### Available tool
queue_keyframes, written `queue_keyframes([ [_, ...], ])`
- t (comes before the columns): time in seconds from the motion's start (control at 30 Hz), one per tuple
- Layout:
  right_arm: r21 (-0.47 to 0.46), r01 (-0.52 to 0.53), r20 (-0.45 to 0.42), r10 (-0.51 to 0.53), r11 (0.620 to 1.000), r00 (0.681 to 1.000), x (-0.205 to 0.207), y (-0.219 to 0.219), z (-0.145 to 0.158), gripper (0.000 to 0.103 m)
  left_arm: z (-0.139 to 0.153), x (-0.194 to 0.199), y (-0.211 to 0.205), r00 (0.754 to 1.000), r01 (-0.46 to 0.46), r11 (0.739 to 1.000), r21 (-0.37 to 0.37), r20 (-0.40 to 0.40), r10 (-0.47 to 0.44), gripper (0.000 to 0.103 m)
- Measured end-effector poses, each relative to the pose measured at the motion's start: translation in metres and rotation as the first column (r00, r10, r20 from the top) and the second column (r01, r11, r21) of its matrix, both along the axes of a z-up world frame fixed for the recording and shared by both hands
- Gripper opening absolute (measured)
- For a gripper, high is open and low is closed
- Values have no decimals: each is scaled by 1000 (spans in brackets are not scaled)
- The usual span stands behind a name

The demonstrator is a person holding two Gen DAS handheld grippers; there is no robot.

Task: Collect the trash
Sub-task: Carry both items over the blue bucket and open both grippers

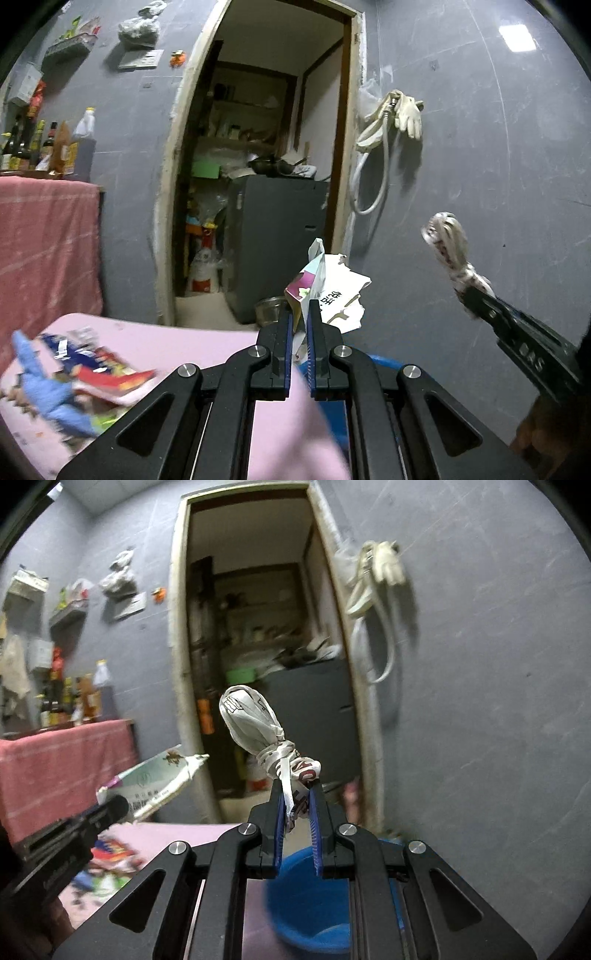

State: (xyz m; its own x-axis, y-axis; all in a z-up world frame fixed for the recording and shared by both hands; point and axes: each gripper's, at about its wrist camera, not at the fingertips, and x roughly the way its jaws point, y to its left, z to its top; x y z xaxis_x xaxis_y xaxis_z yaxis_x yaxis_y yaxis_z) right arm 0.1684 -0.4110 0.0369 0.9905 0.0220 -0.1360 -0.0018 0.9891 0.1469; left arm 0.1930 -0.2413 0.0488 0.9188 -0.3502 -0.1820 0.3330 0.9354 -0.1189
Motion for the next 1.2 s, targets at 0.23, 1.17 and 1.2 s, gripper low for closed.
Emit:
queue_keyframes([
  [0.23,13,72,-60,-71,997,996,22,-43,-20,11,-13,60,-38,994,25,1000,-10,-108,-26,5],
  [1.17,176,75,-502,24,981,865,87,-83,-103,25,-114,137,-80,842,91,988,122,-539,-10,34],
  [1.2,177,74,-500,25,981,866,86,-83,-103,25,-113,136,-78,843,88,990,111,-538,-14,34],
])
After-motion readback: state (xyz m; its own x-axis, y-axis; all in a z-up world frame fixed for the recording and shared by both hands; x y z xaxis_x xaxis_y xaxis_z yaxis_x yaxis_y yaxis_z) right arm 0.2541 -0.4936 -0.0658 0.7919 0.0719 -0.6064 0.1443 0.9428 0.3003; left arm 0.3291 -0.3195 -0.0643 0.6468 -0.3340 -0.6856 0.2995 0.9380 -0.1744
